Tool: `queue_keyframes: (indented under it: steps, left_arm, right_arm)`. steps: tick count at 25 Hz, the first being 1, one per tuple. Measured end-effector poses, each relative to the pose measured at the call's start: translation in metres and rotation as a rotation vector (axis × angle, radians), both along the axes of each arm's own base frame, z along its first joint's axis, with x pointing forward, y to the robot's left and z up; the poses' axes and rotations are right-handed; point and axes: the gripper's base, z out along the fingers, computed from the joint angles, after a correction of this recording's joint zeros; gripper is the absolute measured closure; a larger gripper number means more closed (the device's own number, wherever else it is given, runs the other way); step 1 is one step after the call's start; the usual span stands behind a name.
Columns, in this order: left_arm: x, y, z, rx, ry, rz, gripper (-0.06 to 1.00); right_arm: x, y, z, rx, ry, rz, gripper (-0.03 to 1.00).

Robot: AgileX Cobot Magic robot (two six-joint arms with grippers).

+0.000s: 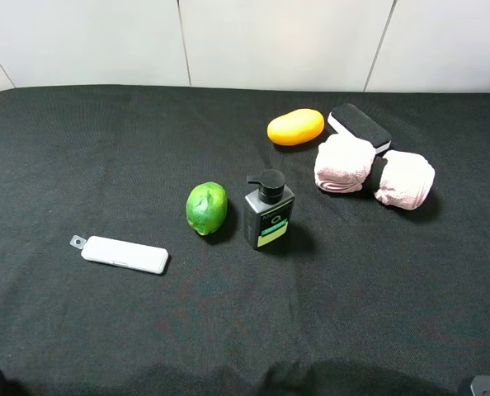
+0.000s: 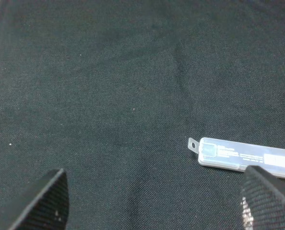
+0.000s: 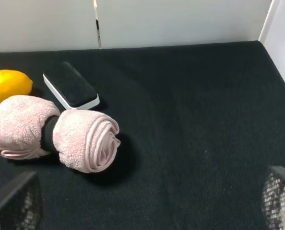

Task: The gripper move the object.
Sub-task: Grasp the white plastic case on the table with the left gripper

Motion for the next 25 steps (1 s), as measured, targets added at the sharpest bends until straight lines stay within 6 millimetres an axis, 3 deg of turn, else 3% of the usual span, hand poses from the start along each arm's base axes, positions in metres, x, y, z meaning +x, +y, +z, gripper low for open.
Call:
queue_keyframes:
  steps: [11, 25]
  left_arm:
    - [0.005, 0.0, 0.001, 0.012, 0.036, -0.009, 0.18]
    - [0.076, 0.0, 0.024, 0.068, 0.385, -0.07, 0.18]
  right_arm:
    - [0.0, 0.0, 0.0, 0.0, 0.0, 0.0, 0.27]
    - [0.0, 0.0, 0.0, 0.0, 0.0, 0.0, 0.27]
